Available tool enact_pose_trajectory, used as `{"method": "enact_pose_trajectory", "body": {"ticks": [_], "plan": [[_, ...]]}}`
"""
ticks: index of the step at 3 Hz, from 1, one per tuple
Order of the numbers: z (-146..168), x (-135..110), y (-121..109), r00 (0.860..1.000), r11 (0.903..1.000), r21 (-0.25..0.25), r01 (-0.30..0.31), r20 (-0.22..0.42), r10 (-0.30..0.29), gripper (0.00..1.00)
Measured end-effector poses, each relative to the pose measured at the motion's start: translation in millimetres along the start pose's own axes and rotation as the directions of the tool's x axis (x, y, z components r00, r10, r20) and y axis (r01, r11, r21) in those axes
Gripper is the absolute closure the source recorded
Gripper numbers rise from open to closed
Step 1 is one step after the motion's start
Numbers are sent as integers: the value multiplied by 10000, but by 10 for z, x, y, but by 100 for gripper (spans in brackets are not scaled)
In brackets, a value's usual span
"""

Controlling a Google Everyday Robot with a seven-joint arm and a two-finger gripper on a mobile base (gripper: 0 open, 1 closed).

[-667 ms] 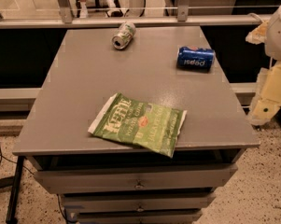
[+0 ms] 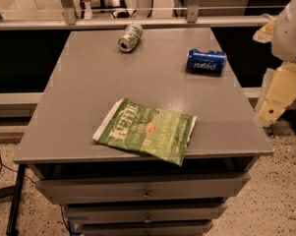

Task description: Place pepsi can upright

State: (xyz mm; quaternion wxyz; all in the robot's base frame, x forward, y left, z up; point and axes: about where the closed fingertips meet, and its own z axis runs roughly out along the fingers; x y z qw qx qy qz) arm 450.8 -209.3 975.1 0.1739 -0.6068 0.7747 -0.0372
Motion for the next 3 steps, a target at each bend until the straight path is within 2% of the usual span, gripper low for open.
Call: {"method": "enact_pose_trajectory", "body": {"ticks": [1,2,3], "plan": [[235,-230,-382,9978,9989,416,-222,641,195,0],[557,-577,-891,9886,9958,689,-600,1418,497,0],[908,-859,-1321,9753,9914,568,-1182,1940,1052,0]]}}
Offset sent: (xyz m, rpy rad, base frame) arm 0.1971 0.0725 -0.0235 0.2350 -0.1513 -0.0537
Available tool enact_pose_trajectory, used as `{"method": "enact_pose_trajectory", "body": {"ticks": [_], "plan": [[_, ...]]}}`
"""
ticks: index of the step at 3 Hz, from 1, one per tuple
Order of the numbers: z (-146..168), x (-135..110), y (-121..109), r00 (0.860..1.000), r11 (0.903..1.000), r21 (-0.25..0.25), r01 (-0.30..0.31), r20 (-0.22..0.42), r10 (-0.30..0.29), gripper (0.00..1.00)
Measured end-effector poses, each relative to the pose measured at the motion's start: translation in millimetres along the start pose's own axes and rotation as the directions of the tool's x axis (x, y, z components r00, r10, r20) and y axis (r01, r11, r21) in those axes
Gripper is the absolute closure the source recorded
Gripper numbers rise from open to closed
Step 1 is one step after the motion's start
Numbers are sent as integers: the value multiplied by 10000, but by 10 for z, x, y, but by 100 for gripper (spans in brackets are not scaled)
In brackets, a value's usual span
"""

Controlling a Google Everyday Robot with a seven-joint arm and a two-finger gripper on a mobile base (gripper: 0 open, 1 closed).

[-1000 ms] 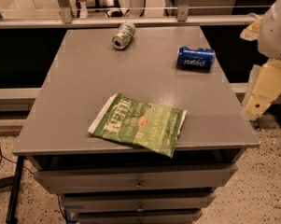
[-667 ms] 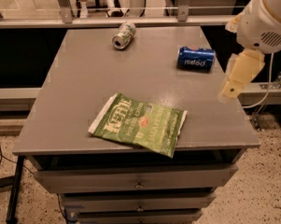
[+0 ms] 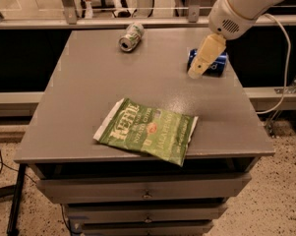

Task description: Place pepsi can upright

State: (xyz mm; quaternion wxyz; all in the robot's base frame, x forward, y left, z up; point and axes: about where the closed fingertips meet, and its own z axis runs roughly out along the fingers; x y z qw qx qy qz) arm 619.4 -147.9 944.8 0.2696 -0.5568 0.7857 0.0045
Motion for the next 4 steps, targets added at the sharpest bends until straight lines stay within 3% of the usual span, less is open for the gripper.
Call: {"method": "enact_pose_trajectory", "body": {"ticks": [1,2,4], "plan": [[413,-127,-283,9988,9987,-81,-494,-3,494,0],[770,-117,-523,9958,9966,-74,-817,-430,813,0],[1220,184,-809,9858,9955,-215,-925,-1428,885,0]]}}
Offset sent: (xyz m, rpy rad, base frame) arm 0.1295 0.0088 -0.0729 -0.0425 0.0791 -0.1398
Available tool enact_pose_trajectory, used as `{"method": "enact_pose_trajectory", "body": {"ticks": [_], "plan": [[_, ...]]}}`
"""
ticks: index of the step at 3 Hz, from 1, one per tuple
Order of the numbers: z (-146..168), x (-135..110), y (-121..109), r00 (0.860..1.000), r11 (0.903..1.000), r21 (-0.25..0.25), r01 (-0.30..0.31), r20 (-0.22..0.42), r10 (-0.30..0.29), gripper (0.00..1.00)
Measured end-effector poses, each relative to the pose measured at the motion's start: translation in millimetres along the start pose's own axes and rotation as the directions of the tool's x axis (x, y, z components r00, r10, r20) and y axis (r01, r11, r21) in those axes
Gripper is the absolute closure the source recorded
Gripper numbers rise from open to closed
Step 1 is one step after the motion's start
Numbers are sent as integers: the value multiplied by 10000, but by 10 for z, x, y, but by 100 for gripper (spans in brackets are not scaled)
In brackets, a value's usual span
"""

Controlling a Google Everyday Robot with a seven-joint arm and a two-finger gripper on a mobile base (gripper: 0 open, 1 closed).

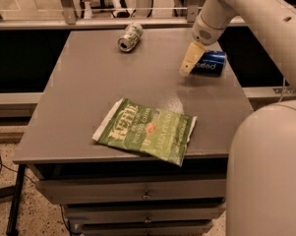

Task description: Place pepsi can upright

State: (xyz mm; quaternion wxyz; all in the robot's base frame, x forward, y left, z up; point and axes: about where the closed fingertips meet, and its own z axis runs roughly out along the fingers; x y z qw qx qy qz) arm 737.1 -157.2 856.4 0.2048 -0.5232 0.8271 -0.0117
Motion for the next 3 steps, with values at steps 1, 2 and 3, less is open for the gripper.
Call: {"method": "enact_pose_trajectory", "body": {"ticks": [1,2,3], "plan": [[81,149,-75,9995,9995,-172,264,-147,-267,0],[79,210,-101,9979,9972,-375,641,-86,-644,18],[82,231,-95,9964,9947,-589,848,-25,-850,42]]}}
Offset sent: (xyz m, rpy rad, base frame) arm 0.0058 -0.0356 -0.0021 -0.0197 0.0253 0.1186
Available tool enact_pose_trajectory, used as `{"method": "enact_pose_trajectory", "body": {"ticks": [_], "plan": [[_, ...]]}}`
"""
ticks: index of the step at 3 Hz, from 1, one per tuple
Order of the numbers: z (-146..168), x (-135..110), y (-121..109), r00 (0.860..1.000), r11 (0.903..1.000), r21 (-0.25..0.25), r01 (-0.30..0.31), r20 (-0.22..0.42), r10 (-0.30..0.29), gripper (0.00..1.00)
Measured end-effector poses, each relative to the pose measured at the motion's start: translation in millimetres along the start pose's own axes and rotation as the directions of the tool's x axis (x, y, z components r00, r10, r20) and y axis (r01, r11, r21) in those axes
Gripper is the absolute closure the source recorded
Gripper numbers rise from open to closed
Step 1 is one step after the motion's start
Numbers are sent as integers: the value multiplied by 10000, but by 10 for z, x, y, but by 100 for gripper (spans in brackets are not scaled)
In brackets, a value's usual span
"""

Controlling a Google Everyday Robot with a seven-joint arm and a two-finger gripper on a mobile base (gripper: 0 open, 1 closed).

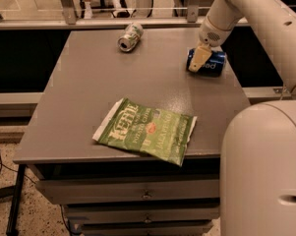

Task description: Place pepsi can upright

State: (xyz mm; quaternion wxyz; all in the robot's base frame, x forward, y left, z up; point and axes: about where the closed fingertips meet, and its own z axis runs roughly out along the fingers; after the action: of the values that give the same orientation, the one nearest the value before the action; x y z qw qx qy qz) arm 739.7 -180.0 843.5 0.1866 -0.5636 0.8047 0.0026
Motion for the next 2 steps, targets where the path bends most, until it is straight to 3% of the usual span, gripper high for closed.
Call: {"method": "enact_pose_trajectory", "body": {"ticks": [1,2], "plan": [[-52,-66,29,9995,9997,-159,199,230,-195,64],[-260,-322,71,9889,9991,-274,327,1460,-284,88]]}}
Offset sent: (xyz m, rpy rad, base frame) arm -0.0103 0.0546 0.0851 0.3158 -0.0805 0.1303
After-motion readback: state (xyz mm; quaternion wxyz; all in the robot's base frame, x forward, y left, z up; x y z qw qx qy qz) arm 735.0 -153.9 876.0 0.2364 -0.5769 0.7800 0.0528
